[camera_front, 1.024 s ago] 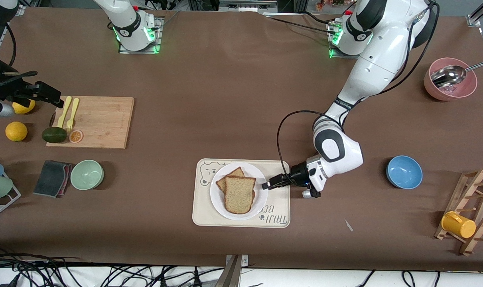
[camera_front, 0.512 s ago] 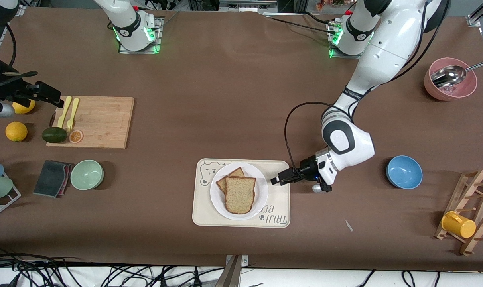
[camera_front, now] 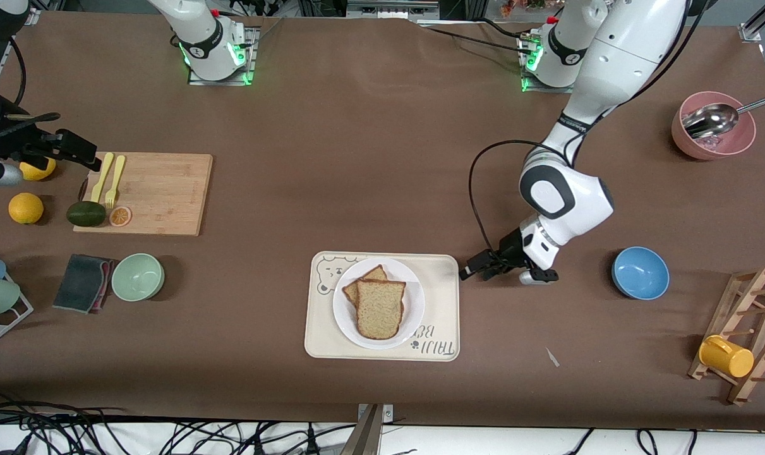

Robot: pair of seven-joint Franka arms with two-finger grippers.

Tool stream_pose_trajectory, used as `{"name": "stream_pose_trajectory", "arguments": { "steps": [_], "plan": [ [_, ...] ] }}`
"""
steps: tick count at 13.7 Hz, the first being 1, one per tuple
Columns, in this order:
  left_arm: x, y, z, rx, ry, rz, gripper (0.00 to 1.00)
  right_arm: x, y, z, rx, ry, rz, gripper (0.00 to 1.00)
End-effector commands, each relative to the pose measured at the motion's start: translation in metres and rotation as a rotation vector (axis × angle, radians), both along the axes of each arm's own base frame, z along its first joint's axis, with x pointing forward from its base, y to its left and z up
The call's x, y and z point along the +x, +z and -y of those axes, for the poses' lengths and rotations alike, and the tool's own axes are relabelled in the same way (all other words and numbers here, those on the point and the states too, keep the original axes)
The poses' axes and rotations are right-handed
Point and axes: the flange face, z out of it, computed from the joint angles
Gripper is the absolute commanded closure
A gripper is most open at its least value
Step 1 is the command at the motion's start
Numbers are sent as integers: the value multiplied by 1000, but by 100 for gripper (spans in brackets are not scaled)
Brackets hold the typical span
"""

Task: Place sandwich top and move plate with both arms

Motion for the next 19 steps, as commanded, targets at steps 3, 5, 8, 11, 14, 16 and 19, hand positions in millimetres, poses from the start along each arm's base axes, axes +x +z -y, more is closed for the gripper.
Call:
{"name": "stream_pose_trajectory", "arguments": {
  "steps": [3,5,8,11,14,16,19],
  "plan": [
    [26,9,-66,5,-104,-36,0,-3,3,-2,2,13,6,0],
    [48,26,-86,34,-169,-102,0,-3,3,-2,2,13,7,0],
    [85,66,-88,208,-215,-245,0,-3,3,-2,2,13,8,0],
    [90,106,-84,365,-289,-258,0,-3,3,-2,2,13,8,0],
    [78,150,-94,369,-323,-291,0,-3,3,-2,2,13,8,0],
    [63,191,-97,409,-325,-332,0,-3,2,-2,2,13,4,0],
    [38,254,-105,602,-323,-377,0,-3,2,-2,4,13,4,0]
  ]
}}
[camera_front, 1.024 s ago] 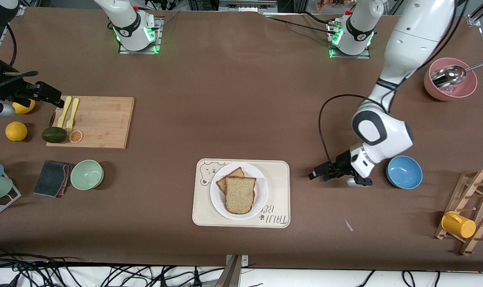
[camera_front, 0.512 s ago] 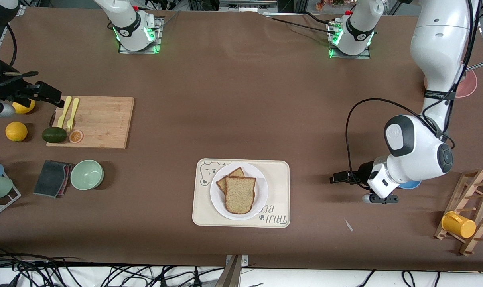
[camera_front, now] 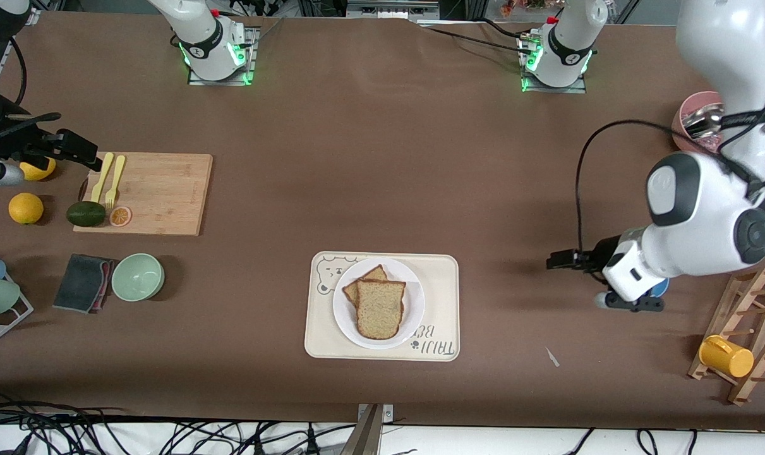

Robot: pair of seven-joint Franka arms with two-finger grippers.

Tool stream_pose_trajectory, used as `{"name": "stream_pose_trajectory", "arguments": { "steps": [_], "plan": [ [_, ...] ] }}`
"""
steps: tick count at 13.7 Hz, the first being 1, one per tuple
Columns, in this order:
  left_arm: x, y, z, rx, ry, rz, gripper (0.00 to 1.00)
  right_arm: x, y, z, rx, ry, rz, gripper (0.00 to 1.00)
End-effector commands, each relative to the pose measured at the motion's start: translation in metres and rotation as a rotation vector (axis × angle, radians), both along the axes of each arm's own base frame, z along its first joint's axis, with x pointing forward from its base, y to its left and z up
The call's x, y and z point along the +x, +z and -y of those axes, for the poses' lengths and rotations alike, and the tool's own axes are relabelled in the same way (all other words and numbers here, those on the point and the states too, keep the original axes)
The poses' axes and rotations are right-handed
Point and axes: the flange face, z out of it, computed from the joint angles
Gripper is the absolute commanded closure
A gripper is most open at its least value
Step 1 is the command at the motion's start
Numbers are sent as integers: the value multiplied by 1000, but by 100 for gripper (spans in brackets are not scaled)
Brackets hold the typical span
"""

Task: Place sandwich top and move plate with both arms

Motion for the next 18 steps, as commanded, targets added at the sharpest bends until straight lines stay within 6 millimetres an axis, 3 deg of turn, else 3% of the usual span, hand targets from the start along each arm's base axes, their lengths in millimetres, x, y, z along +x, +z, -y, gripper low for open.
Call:
{"name": "stream_pose_trajectory", "arguments": {
  "steps": [1,3,5,7,9,15,18],
  "plan": [
    [-31,59,-3,138,5,-16,0,-3,2,0,3,10,5,0],
    [-55,95,-7,150,20,-31,0,-3,2,0,3,10,5,0],
    [-98,129,-3,169,18,-24,0,-3,2,0,3,10,5,0],
    [-139,157,-4,181,22,15,0,-3,2,0,3,7,3,0],
    [-165,182,-9,188,31,40,0,-5,1,0,3,6,-7,0],
    [-207,228,-41,199,82,60,0,-5,1,0,3,7,-8,0],
    [-207,232,-46,200,94,80,0,-5,2,-1,3,9,-6,0]
  ]
}}
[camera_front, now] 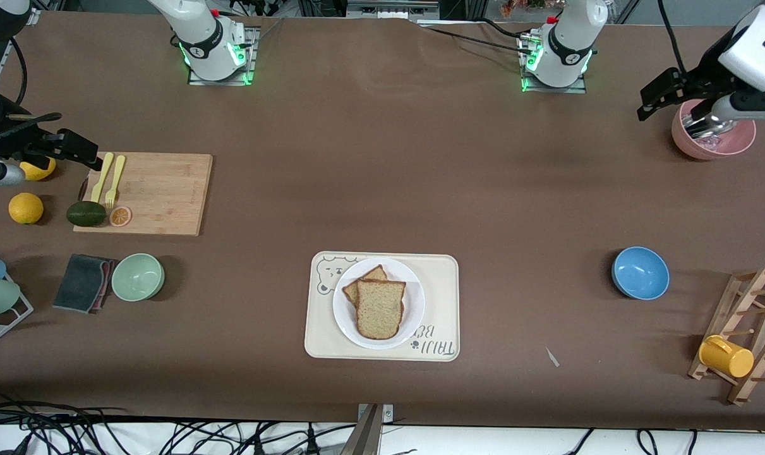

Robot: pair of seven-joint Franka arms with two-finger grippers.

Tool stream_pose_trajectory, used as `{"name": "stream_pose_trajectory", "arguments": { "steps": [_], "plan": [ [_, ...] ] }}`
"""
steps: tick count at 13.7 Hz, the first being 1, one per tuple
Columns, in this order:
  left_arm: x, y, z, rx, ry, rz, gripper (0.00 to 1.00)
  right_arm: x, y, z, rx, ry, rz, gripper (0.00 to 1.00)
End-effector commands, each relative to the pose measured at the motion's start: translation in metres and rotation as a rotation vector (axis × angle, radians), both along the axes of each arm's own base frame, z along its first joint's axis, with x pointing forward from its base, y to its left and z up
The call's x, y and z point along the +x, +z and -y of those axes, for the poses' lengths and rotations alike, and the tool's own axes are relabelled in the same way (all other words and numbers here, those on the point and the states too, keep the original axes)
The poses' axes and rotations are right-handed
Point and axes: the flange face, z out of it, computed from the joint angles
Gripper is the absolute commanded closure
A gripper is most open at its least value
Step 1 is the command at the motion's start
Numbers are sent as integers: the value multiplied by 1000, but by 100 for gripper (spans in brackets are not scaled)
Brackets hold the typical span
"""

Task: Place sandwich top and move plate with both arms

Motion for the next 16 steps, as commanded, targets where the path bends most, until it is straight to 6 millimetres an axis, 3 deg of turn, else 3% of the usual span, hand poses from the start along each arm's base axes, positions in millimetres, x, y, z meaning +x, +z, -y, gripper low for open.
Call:
{"name": "stream_pose_trajectory", "arguments": {
  "steps": [1,6,8,14,16],
  "plan": [
    [-7,-3,-10,66,7,7,0,-4,3,-1,3,9,-1,0],
    [-4,-15,-15,60,14,-14,0,-4,3,0,3,7,-1,0],
    [13,-29,-18,46,-3,-19,0,-4,3,0,2,7,-1,0],
    [63,-42,-26,32,6,10,0,-2,5,-1,2,13,5,0],
    [86,-41,-29,32,-28,26,6,-2,5,-1,2,13,5,0]
  ]
}}
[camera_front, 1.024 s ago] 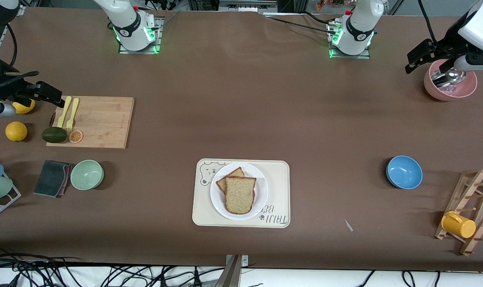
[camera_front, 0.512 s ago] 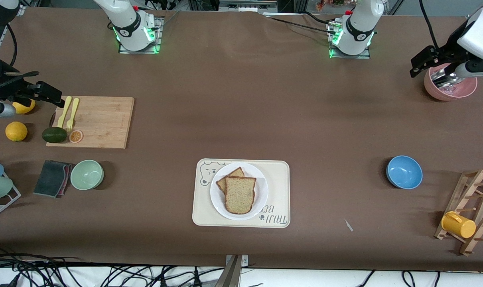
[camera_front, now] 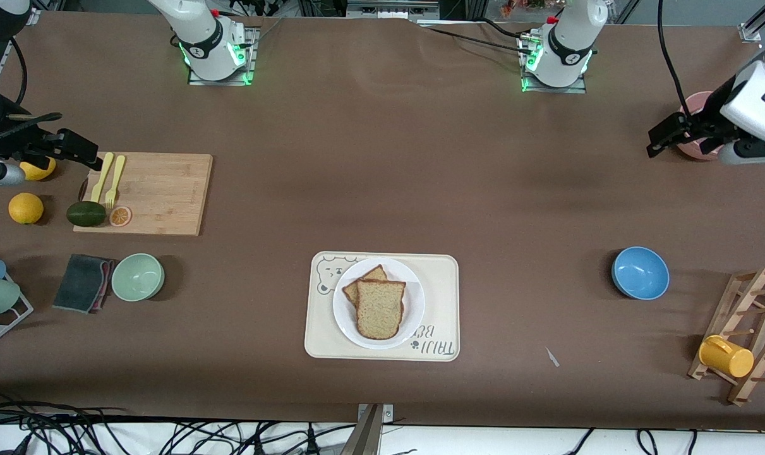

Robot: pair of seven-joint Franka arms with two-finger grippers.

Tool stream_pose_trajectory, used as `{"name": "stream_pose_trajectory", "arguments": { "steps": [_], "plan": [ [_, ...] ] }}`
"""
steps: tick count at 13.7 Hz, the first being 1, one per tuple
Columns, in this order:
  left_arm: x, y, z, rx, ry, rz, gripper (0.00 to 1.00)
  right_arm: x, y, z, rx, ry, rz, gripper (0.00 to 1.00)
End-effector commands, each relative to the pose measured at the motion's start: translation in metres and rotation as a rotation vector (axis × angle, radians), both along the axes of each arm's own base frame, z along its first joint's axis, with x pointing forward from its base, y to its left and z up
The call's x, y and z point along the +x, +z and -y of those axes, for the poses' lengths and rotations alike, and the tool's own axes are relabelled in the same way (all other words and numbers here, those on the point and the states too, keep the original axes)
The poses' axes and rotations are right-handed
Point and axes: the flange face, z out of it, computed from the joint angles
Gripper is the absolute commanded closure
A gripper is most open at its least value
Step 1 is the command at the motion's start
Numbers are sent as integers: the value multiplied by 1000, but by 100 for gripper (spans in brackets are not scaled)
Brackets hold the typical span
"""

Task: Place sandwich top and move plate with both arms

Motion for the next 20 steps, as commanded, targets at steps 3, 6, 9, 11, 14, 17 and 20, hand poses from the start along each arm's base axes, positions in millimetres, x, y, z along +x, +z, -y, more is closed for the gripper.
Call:
{"name": "stream_pose_trajectory", "arguments": {
  "steps": [3,6,9,11,14,17,20],
  "plan": [
    [43,4,-19,-31,-45,16,1,-2,4,-1,4,12,3,0],
    [54,-8,-10,-34,-63,1,1,-2,4,0,4,11,1,0],
    [52,-3,-18,-15,-48,6,1,-2,4,-1,4,12,3,0],
    [47,4,-18,-15,-48,5,1,-2,4,0,4,11,3,0],
    [44,5,-9,-11,-62,-9,1,-2,4,-1,4,12,3,0],
    [44,4,-12,-9,-58,-13,0,-2,4,0,4,11,3,0],
    [40,1,-10,-10,-60,-48,0,-2,4,0,-1,13,3,0]
  ]
}}
